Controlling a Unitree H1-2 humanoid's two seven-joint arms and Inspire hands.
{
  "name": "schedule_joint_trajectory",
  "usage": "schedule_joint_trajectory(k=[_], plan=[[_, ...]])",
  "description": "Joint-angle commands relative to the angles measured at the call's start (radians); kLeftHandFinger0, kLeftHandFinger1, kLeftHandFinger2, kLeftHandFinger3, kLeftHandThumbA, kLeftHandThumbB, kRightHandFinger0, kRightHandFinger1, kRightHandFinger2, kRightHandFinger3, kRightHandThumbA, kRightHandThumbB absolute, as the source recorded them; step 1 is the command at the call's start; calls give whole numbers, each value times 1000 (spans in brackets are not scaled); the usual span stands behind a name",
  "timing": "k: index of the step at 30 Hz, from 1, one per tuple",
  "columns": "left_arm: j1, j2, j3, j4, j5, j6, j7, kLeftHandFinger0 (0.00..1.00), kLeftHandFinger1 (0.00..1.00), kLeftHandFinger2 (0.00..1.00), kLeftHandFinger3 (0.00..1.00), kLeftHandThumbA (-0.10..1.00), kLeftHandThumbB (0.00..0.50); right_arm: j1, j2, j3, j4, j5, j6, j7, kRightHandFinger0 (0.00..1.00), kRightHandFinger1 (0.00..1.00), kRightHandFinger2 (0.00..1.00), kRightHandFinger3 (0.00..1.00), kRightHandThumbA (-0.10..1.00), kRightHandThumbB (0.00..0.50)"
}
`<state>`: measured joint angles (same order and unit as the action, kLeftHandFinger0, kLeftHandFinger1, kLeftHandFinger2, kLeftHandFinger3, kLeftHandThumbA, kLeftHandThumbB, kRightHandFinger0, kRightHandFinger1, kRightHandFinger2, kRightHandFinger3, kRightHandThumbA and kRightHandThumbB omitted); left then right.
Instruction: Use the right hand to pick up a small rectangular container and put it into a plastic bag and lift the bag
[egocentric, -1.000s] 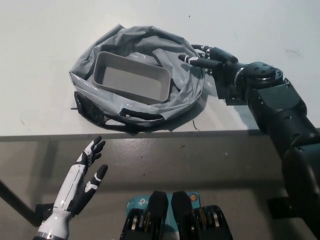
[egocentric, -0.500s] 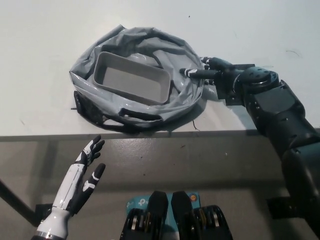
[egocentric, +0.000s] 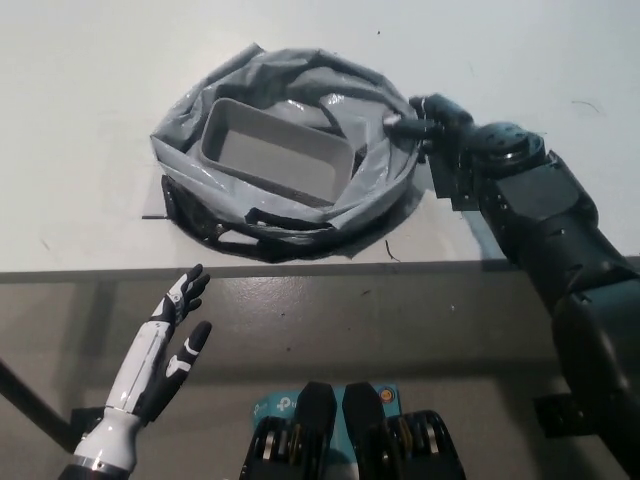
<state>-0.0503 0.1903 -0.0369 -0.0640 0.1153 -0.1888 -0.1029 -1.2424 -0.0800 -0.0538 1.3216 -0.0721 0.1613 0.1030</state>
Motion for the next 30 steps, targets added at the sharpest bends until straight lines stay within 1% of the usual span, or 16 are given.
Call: schedule_joint_trajectory(k=[1,3,4,5,6,7,8,10,12,14,15,16,18,22,25,30], plan=[[-17,15,4,-19,6,-20,0,1000,1000,1000,1000,917,234,-104,6,-44,-83,63,-2,-37,0,334,785,190,-100,191],[-17,13,5,-18,2,-18,0,1000,1000,1000,1000,910,238,-109,17,-83,-160,104,39,-24,0,317,766,295,-100,196],[-18,12,5,-19,3,-17,0,1000,1000,1000,1000,910,238,-113,21,-94,-183,116,56,-21,0,321,772,306,-100,196],[-18,12,5,-21,3,-14,0,1000,1000,1000,1000,909,235,-133,33,-121,-233,145,110,-15,0,283,749,754,-100,166],[-19,11,5,-22,2,-14,0,1000,1000,1000,1000,909,234,-138,37,-129,-251,153,124,-11,0,262,730,853,-100,163],[-20,11,5,-21,2,-14,1,1000,1000,1000,1000,908,233,-140,40,-135,-266,157,136,-8,0,243,710,881,-100,157],[-21,10,6,-22,2,-14,2,1000,1000,1000,1000,907,230,-151,53,-158,-314,182,170,-12,0,236,781,1000,-100,115],[-23,6,9,-21,-4,-12,5,1000,1000,1000,1000,905,231,-191,91,-195,-450,231,272,-28,0,225,716,1000,-100,140],[-25,5,9,-18,-6,-13,5,1000,1000,1000,1000,905,232,-217,108,-213,-505,263,302,-27,0,211,675,1000,-100,146],[-26,4,8,-15,-5,-15,5,1000,1000,1000,1000,907,230,-271,124,-227,-540,312,309,-23,0,177,642,1000,-100,129],[-26,3,8,-14,-6,-17,6,1000,1000,1000,1000,908,230,-293,128,-229,-545,326,309,-32,0,173,633,1000,-100,161],[-27,1,7,-11,-5,-18,7,1000,1000,1000,1000,914,236,-341,132,-233,-539,347,309,-52,0,196,713,1000,-100,158],[-25,1,5,-13,-1,-17,7,1000,1000,1000,1000,917,228,-390,136,-245,-535,385,309,-65,0,220,751,1000,-100,148],[-24,1,3,-15,13,-17,10,1000,1000,1000,1000,929,227,-484,135,-263,-512,445,309,-92,0,209,720,1000,-100,142],[-27,2,4,-17,3,-14,6,1000,1000,1000,1000,915,222,-573,126,-301,-505,513,309,-110,0,162,695,1000,-100,113],[-33,4,5,-25,2,-4,4,1000,1000,1000,1000,892,212,-667,101,-357,-527,626,309,-150,0,164,676,1000,-100,117]])
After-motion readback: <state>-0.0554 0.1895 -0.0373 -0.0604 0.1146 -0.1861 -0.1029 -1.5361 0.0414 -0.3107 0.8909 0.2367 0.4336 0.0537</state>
